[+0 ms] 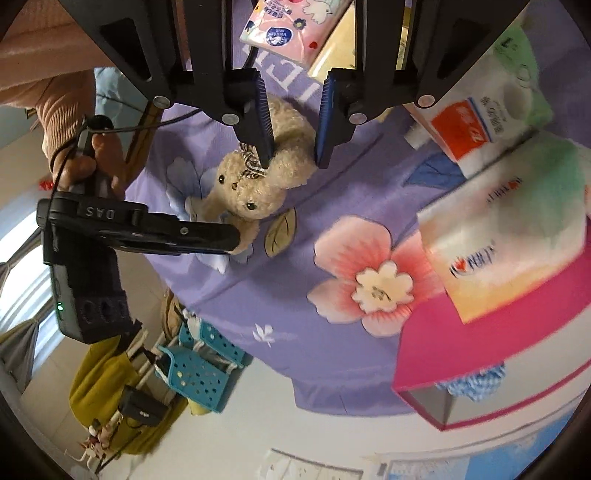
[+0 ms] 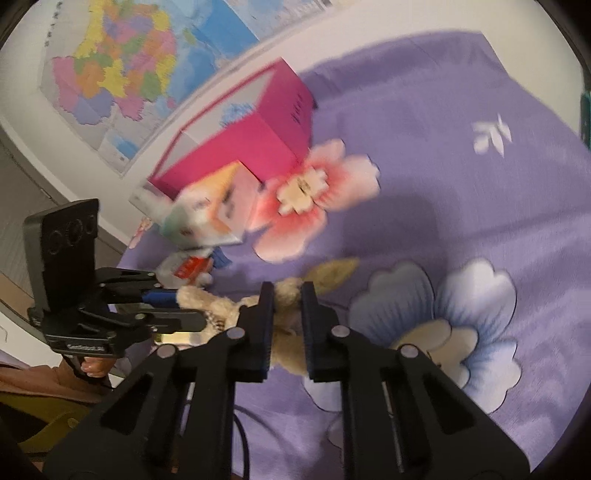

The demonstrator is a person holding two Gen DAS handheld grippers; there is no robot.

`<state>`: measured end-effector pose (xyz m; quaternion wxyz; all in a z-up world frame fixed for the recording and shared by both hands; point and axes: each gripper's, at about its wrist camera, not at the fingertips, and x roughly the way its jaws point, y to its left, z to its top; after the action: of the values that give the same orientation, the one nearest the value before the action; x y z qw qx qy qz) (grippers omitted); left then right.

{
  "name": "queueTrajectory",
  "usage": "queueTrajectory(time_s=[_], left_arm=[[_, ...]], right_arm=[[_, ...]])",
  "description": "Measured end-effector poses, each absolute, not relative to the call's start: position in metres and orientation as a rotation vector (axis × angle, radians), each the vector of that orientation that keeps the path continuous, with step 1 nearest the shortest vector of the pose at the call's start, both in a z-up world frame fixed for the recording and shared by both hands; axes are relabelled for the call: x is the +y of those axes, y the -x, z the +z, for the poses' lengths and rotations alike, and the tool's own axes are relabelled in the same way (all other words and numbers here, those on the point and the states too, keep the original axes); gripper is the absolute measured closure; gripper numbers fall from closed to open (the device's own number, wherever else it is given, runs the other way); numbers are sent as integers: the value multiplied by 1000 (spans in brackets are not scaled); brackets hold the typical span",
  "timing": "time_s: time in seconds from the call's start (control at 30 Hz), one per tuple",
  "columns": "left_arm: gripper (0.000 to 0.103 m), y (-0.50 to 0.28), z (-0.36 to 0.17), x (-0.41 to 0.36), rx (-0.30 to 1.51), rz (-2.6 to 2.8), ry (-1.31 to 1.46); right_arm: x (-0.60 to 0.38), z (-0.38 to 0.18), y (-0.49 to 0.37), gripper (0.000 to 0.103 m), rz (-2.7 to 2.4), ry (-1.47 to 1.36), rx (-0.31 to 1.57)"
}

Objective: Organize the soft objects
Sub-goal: 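Move the left gripper to the beige teddy bear and grasp its head, then carry the teddy bear into the pink box and open the left gripper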

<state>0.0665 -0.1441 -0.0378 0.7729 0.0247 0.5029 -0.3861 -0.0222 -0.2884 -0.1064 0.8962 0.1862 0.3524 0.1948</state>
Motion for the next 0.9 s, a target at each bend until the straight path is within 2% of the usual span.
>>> queueTrajectory(time_s=[0.4,0.8,0.9], left_arm=[[81,-100,25,-112,917,-706,-19],[81,-184,67,-86,840,-497,-13],[81,-207,65,-82,855,-460,-5]], right_arm=[[-258,-23,-9,87,484,-269,537],[-228,38,-101,87,544,-221,438],[-223,42,-125,93,553,-218,446]])
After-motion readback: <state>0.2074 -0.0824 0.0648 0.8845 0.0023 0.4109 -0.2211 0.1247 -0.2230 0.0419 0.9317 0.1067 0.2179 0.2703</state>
